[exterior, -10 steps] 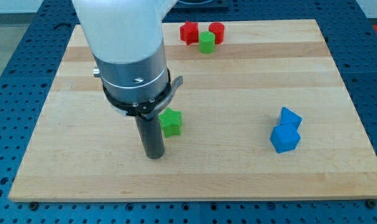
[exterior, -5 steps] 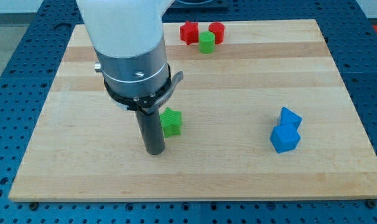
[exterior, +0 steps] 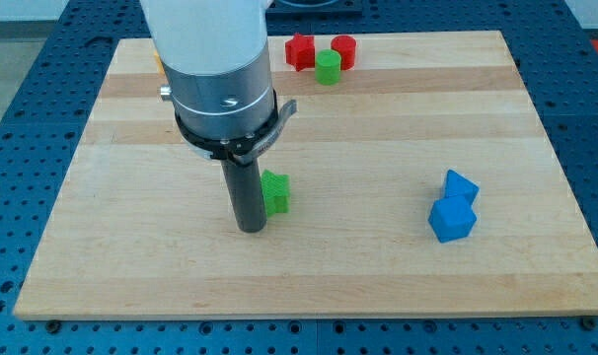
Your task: Push the green star to the center
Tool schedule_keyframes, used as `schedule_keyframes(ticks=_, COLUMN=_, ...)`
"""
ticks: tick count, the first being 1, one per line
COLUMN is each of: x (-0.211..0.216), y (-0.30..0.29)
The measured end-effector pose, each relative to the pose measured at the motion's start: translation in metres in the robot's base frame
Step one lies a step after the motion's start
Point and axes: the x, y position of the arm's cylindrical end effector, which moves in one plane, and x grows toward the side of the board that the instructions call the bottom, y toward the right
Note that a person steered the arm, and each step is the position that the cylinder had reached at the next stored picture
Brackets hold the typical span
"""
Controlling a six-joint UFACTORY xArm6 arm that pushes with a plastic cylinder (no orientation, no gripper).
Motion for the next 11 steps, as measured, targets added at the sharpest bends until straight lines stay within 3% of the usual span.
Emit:
schedule_keyframes(ticks=2, x=-0.012, y=0.001)
schedule_keyframes(ticks=4, x=-0.012, y=0.039)
schedule_keyframes(ticks=11, x=-0.062, y=0.043)
